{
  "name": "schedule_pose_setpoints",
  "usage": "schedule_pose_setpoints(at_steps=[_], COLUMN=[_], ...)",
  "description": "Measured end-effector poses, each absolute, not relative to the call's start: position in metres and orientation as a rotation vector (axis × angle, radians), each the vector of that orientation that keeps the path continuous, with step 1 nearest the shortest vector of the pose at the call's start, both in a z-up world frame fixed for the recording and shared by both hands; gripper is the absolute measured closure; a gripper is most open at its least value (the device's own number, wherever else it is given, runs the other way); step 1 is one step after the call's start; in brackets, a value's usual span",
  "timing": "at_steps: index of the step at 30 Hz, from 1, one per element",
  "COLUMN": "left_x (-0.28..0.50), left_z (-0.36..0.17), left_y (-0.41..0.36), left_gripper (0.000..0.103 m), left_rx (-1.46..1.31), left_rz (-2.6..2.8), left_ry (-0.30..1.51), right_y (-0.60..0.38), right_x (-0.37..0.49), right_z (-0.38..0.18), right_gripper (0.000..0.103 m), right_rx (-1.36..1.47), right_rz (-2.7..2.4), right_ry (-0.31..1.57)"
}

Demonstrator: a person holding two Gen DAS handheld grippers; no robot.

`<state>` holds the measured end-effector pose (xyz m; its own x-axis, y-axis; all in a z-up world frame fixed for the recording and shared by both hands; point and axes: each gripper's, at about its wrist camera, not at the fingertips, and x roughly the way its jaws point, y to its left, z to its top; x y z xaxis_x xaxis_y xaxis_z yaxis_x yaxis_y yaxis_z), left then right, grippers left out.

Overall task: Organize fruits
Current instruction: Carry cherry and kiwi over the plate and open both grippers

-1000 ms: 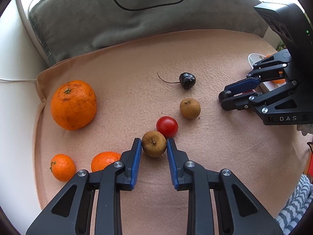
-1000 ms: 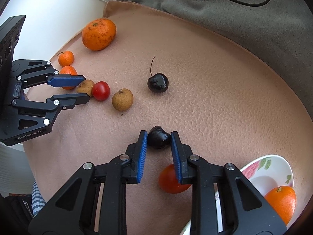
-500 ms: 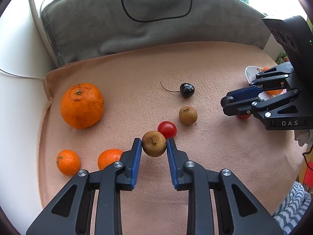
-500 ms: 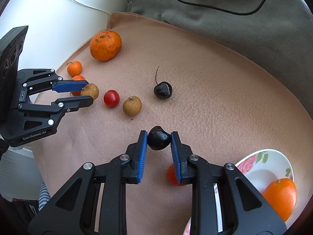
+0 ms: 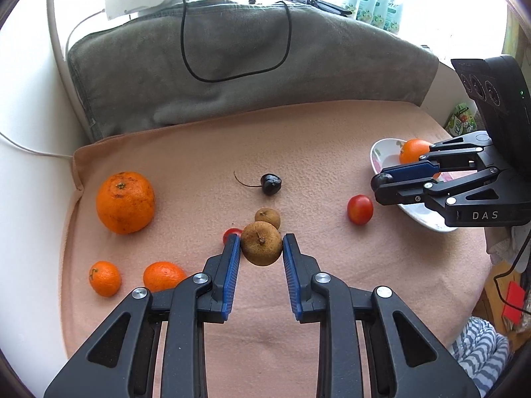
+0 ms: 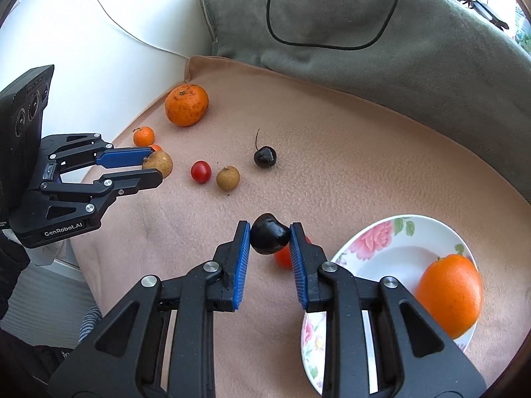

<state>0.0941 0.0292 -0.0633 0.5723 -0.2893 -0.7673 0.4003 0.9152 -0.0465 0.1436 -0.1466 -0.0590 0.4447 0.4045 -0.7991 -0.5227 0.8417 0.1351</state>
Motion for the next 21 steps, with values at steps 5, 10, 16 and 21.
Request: schedule_pose_setpoints(at_steps=[5, 10, 16, 21], left_x=[0.085, 0.076, 0.063, 0.057], left_z=[-0.06, -0.059, -0.061, -0.064], left_y=[0.011, -0.012, -0.042, -0.065], left_gripper=[0.078, 0.078, 0.078, 0.078], left_rx=[0.126, 0.104, 0.059, -0.002], left_rz=[-0.445, -0.489, -0.543, -0.576], left_ry=[0.848, 0.832, 0.812, 0.793], right_y=[-0.172, -0.198, -0.231, -0.261], right_x=[0.129, 0.113, 0.096, 0.086], right_z=[-0.055, -0.051, -0.047, -0.05], right_gripper=[0.078, 0.078, 0.078, 0.078], right_rx=[-0.104, -0.068, -0.025, 0.045], right_rz=[0.546, 0.511, 0.458, 0.414], right_ry=[0.932, 0.908, 0.883, 0.873])
